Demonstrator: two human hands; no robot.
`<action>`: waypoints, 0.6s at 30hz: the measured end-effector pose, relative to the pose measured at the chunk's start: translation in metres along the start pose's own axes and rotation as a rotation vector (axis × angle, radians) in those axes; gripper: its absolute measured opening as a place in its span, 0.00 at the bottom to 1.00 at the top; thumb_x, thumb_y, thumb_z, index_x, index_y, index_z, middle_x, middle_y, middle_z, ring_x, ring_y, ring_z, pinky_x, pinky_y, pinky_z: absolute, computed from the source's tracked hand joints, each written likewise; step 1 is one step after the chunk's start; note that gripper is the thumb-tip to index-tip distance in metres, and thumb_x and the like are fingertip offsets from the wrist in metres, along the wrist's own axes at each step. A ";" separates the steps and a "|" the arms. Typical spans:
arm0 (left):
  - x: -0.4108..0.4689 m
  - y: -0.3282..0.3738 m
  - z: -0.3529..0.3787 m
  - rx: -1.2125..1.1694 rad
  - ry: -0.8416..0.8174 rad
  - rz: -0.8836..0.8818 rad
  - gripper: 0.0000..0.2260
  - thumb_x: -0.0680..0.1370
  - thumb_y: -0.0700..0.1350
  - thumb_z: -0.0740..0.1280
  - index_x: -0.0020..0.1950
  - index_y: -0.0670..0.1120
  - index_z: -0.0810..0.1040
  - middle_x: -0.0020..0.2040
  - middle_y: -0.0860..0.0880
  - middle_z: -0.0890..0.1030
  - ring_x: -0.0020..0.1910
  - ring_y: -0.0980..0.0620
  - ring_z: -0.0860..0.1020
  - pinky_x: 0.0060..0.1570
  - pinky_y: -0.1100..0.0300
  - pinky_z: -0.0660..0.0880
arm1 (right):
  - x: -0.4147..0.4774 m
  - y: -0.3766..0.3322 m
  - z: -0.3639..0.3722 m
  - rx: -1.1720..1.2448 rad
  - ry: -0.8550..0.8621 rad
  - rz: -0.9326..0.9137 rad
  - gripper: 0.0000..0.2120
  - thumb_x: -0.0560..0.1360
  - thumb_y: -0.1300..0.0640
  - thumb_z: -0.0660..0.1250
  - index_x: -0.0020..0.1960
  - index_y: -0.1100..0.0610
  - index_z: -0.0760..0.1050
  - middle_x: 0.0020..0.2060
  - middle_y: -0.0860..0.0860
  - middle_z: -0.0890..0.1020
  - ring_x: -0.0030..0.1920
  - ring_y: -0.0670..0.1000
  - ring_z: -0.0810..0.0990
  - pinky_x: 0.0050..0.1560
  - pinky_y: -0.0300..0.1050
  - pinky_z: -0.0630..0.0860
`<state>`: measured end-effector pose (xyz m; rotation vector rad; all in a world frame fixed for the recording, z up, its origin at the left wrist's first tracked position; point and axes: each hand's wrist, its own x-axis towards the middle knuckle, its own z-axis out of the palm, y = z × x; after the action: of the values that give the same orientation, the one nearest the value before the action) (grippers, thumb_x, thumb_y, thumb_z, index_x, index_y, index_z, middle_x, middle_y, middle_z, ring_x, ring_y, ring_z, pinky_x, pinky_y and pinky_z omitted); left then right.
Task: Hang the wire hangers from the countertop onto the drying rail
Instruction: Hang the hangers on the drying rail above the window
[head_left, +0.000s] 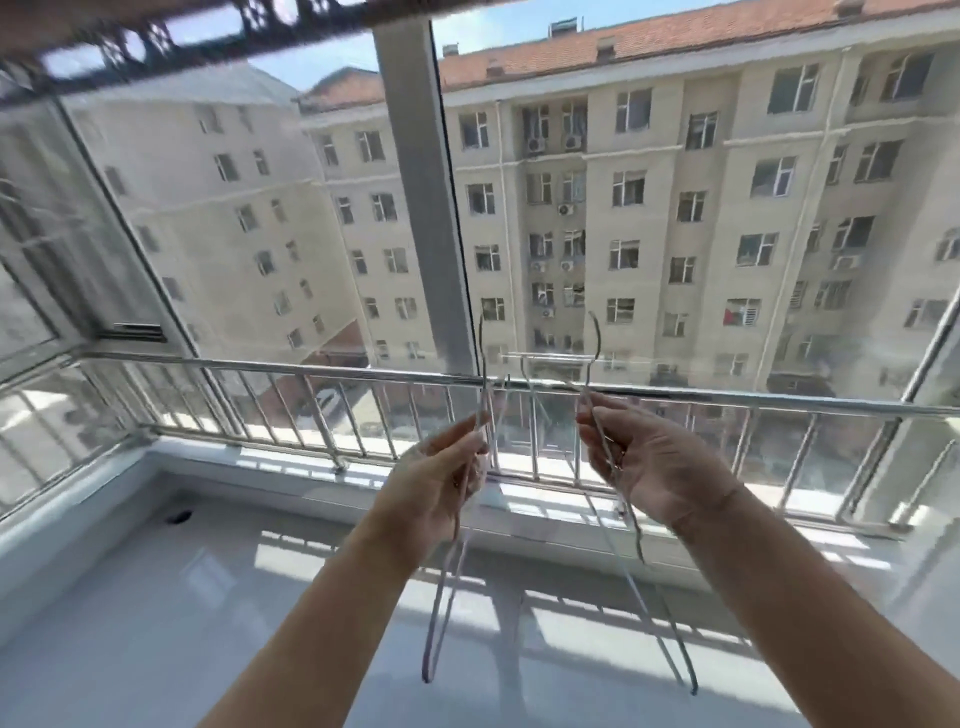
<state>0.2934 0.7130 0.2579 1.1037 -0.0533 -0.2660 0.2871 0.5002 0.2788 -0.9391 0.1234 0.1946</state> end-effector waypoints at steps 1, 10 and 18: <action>-0.003 0.012 -0.014 -0.002 0.030 0.021 0.12 0.71 0.37 0.68 0.53 0.42 0.82 0.35 0.48 0.78 0.29 0.56 0.73 0.29 0.66 0.71 | 0.007 0.005 0.017 -0.007 -0.015 0.013 0.12 0.68 0.67 0.65 0.51 0.60 0.77 0.34 0.51 0.80 0.32 0.46 0.79 0.39 0.37 0.72; -0.011 0.117 -0.123 0.023 0.213 0.202 0.13 0.70 0.38 0.69 0.53 0.38 0.82 0.33 0.48 0.77 0.29 0.56 0.73 0.28 0.66 0.72 | 0.085 0.044 0.155 -0.070 -0.179 0.057 0.13 0.72 0.69 0.62 0.50 0.57 0.79 0.31 0.50 0.75 0.31 0.46 0.72 0.35 0.38 0.68; 0.012 0.217 -0.207 0.133 0.285 0.324 0.16 0.70 0.40 0.68 0.56 0.38 0.80 0.31 0.48 0.76 0.28 0.55 0.72 0.28 0.65 0.71 | 0.158 0.062 0.279 -0.043 -0.339 0.018 0.16 0.74 0.69 0.60 0.58 0.59 0.76 0.34 0.52 0.74 0.35 0.47 0.70 0.39 0.40 0.67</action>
<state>0.3817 0.9823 0.3558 1.2362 0.0049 0.1880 0.4332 0.7799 0.3630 -0.9356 -0.1856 0.3712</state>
